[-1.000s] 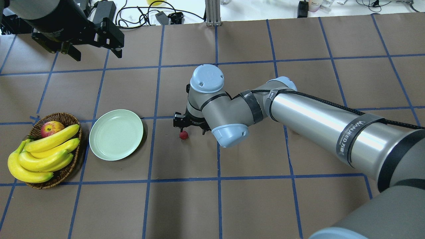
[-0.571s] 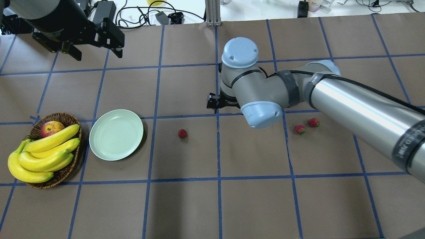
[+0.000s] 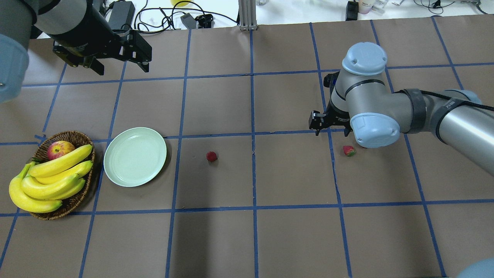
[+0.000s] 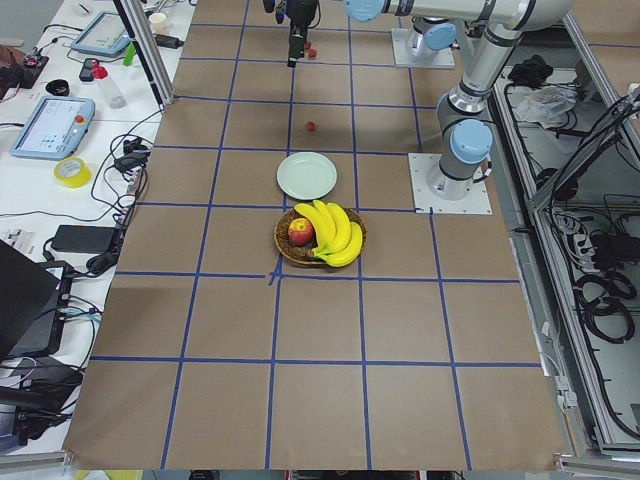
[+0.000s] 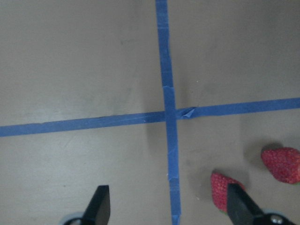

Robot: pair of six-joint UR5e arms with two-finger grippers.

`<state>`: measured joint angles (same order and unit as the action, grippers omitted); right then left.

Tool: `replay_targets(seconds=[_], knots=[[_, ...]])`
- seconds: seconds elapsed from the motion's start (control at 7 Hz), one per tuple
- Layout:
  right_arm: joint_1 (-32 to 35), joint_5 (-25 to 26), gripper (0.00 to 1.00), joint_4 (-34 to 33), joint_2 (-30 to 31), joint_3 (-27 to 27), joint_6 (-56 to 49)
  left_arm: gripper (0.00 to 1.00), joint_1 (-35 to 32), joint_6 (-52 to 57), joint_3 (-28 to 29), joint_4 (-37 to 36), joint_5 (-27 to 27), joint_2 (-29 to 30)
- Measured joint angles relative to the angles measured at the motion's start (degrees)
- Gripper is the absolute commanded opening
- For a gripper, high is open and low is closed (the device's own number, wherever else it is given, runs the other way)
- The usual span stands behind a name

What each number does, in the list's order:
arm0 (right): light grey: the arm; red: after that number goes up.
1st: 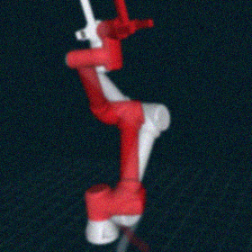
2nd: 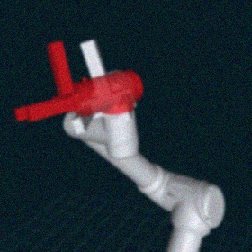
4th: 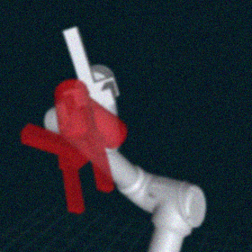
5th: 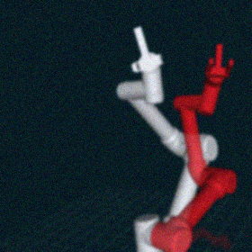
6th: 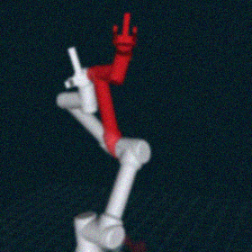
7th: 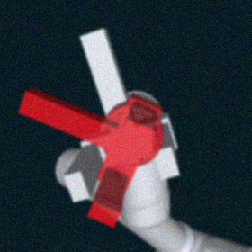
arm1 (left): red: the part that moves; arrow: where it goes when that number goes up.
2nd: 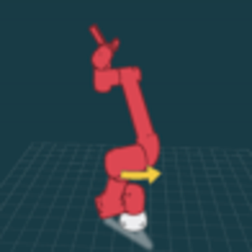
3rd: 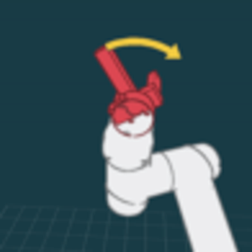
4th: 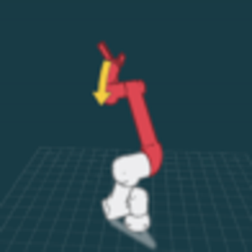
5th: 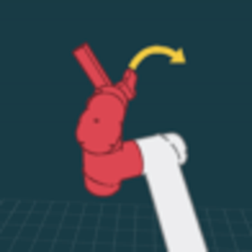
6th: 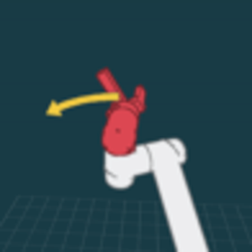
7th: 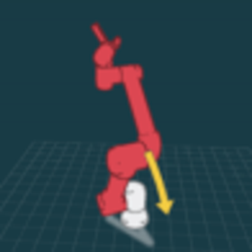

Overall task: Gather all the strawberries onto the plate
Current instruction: 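Move the right gripper to the strawberry pair and grasp one, then carry the strawberry toward the plate with the right gripper and release it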

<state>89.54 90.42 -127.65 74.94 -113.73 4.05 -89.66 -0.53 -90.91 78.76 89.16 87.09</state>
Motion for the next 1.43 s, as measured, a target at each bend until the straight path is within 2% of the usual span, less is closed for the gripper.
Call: replay_targets(seconds=[0.43,0.57,0.86,1.0,1.14,1.43], knots=[[-3.04,-0.46,0.85,-5.42,-0.57,-3.6,-5.94,1.0,-0.45,-0.05,0.05,-1.42,-0.48,-0.57],[-3.71,-0.67,0.74,-7.03,-0.91,-4.45,-7.35,1.0,-0.58,-0.07,0.18,-1.35,-1.36,-0.94],[-4.15,-0.77,0.17,-8.5,-1.12,-6.1,-8.97,1.0,-0.49,-0.08,0.21,-1.3,-2.51,-1.19],[-4.17,-0.82,0.04,-9.86,-1.15,-7.5,-9.15,1.0,-0.48,-0.08,0.2,-1.29,-2.64,-1.26],[-4.2,-0.81,0.0,-10.96,-1.14,-8.36,-9.21,1.0,-0.49,-0.08,0.16,-1.29,-2.69,-1.29],[-4.15,-0.5,0.0,-11.16,-0.93,-8.65,-9.04,1.0,-0.43,-0.08,0.13,-1.25,-2.68,-1.31]])
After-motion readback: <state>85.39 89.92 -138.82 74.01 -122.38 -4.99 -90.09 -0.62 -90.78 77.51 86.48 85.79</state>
